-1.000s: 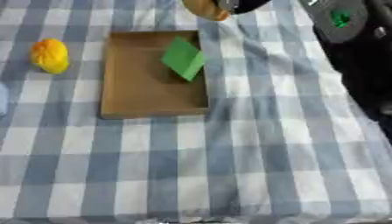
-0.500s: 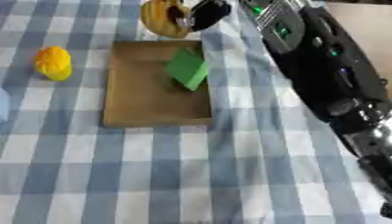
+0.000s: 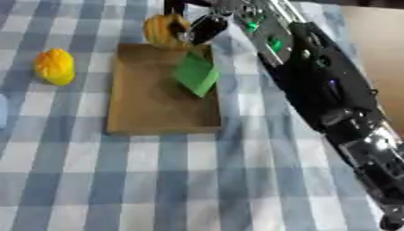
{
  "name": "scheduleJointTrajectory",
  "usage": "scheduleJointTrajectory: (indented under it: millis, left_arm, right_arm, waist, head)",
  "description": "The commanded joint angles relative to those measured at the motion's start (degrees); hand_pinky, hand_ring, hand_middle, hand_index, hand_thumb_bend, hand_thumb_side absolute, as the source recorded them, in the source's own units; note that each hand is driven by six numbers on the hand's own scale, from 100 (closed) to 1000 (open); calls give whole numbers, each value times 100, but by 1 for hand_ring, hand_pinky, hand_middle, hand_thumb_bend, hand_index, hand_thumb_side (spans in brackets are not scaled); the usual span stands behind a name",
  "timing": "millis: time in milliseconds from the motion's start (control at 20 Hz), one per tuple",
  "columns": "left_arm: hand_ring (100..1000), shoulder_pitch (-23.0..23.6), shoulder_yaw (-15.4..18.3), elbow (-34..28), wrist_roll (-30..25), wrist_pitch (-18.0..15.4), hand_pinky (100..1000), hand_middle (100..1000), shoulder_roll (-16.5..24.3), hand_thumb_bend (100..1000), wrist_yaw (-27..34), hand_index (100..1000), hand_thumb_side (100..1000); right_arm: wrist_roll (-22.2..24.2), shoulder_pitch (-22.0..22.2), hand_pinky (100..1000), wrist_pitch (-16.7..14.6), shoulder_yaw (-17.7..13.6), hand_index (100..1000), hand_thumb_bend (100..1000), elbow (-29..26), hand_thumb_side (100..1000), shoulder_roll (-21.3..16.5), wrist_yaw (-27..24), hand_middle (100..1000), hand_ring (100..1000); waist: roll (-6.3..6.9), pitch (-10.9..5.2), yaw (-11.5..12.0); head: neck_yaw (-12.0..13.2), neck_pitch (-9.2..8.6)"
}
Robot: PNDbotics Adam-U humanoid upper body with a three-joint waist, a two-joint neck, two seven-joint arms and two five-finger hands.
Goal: Pick up objects on the table and place them in the box.
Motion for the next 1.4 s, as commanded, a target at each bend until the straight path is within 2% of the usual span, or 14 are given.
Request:
scheduleJointTrajectory:
  millis: [50, 150, 200, 250, 300, 350, 450, 650, 900, 1100, 1150, 1250, 1300, 1400]
  left_arm:
    - [880, -97, 21, -146, -20, 15, 825, 813, 82, 608, -48, 899, 857]
    - [880, -105, 18, -156, -21, 21, 825, 813, 74, 608, -52, 899, 857]
    - [879, -106, 19, -157, -20, 24, 824, 812, 68, 610, -54, 899, 857]
    - [879, -106, 20, -155, -20, 27, 823, 812, 64, 610, -55, 899, 857]
    - [879, -104, 20, -153, -20, 29, 823, 812, 61, 610, -56, 899, 857]
    - [879, -100, 20, -148, -20, 31, 823, 811, 59, 610, -58, 899, 857]
    - [879, -86, 25, -135, -16, 33, 822, 811, 58, 611, -62, 898, 857]
    - [879, -49, 38, -109, 0, 32, 822, 811, 58, 611, -63, 898, 857]
    - [879, -2, 44, -89, 8, 27, 822, 811, 67, 614, -58, 898, 853]
    - [879, 37, 50, -81, 15, 27, 821, 811, 91, 613, -62, 897, 851]
    - [879, 48, 51, -78, 19, 29, 821, 811, 99, 614, -67, 897, 850]
    - [879, 64, 53, -76, 23, 32, 821, 811, 115, 614, -75, 897, 850]
    - [880, 89, 69, -73, 34, 30, 822, 811, 159, 618, -93, 898, 843]
    - [880, 143, 105, -70, 62, 22, 823, 811, 270, 624, -142, 898, 835]
  right_arm:
    - [-114, -140, 782, -97, -70, 655, 100, 119, 100, -19, 209, 510, 707]
    - [-120, -134, 786, -137, -62, 676, 100, 199, 100, 11, 295, 532, 723]
    - [-110, -127, 801, -145, -58, 752, 100, 251, 157, 30, 350, 610, 760]
    - [-100, -124, 820, -156, -55, 817, 100, 290, 301, 45, 399, 700, 794]
    - [-70, -124, 820, -177, -51, 817, 100, 316, 301, 53, 445, 700, 794]
    - [-27, -124, 844, -200, -47, 877, 100, 329, 438, 50, 496, 774, 838]
    - [96, -125, 856, -251, -59, 901, 112, 315, 498, 38, 609, 804, 861]
    - [211, -115, 880, -300, -77, 955, 289, 170, 625, -5, 806, 854, 912]
    - [424, -109, 891, -379, -27, 975, 352, -135, 632, -87, 783, 867, 925]
    - [308, -123, 877, -356, -53, 962, 269, -595, 608, -199, 552, 840, 904]
    - [249, -130, 869, -301, -73, 950, 198, -713, 552, -234, 503, 822, 888]
    - [101, -114, 869, -162, -106, 950, 198, -965, 552, -303, 415, 822, 888]
    - [32, -146, 862, -88, -144, 930, 100, -1081, 487, -339, 367, 803, 858]
    - [-145, -197, 858, 93, -376, 909, 100, -1369, 549, -415, 207, 789, 843]
  waist:
    - [44, -130, 9]
    - [43, -117, 21]
    - [42, -107, 32]
    - [41, -102, 37]
    - [39, -101, 37]
    - [37, -103, 34]
    - [33, -109, 24]
    - [35, -146, -15]
    - [52, -242, -98]
    - [88, -339, -177]
    - [98, -360, -194]
    - [107, -383, -214]
    - [139, -424, -255]
    - [175, -480, -325]
  head:
    - [-41, -84]
    - [-47, -79]
    - [-44, -63]
    - [-41, -48]
    - [-38, -34]
    - [-31, -26]
    - [-10, -11]
    - [28, 37]
    - [90, 122]
    - [121, 187]
    - [127, 200]
    - [136, 214]
    - [180, 236]
    - [250, 268]
